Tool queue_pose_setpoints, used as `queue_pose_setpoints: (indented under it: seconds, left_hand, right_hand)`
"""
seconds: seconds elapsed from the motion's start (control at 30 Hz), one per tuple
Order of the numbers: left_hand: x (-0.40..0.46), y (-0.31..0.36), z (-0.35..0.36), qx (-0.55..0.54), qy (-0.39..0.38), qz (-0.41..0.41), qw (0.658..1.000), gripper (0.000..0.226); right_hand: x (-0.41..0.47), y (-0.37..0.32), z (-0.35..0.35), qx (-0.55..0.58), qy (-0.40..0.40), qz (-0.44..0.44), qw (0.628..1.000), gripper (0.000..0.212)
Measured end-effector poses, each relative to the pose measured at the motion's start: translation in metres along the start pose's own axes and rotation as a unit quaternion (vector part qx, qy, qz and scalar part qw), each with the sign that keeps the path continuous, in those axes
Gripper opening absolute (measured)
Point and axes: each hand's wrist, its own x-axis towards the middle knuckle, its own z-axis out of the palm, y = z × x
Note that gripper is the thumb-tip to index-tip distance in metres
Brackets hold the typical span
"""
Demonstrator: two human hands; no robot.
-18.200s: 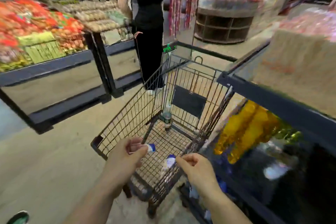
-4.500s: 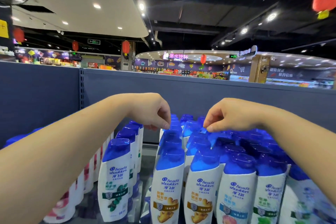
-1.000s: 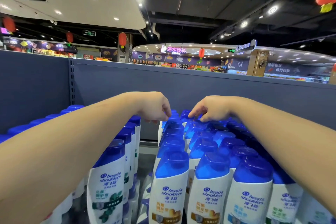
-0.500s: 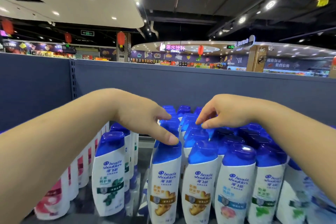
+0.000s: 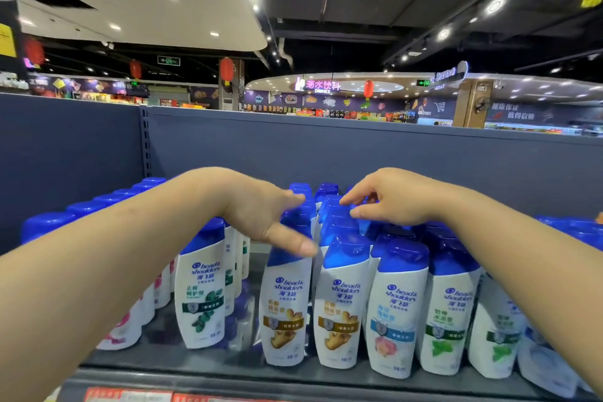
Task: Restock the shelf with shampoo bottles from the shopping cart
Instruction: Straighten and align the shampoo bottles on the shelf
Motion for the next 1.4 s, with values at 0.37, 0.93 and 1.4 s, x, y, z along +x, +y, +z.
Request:
queue_pose_setpoints:
  seconds: [0.37, 0.93, 1.4]
  left_hand:
    - [-0.022, 0.015, 0.034, 0.012, 0.194, 0.053, 0.979, 0.057]
    - [-0.027, 0.002, 0.034, -0.073, 0.22, 0.015, 0.973, 0.068]
    - [-0.061, -0.097, 0.049, -0.128, 0.21, -0.046, 0.968, 0.041]
  right_hand:
    - [-0.058, -0.028, 0.011, -0.048, 0.019, -0.06, 0.997, 0.033]
    - [-0.061, -0.026, 0.014, 0.008, 0.02, -0.044, 0.999, 0.028]
    - [-0.051, -0.11, 0.016, 0.008, 0.066, -0.04, 0.997, 0.025]
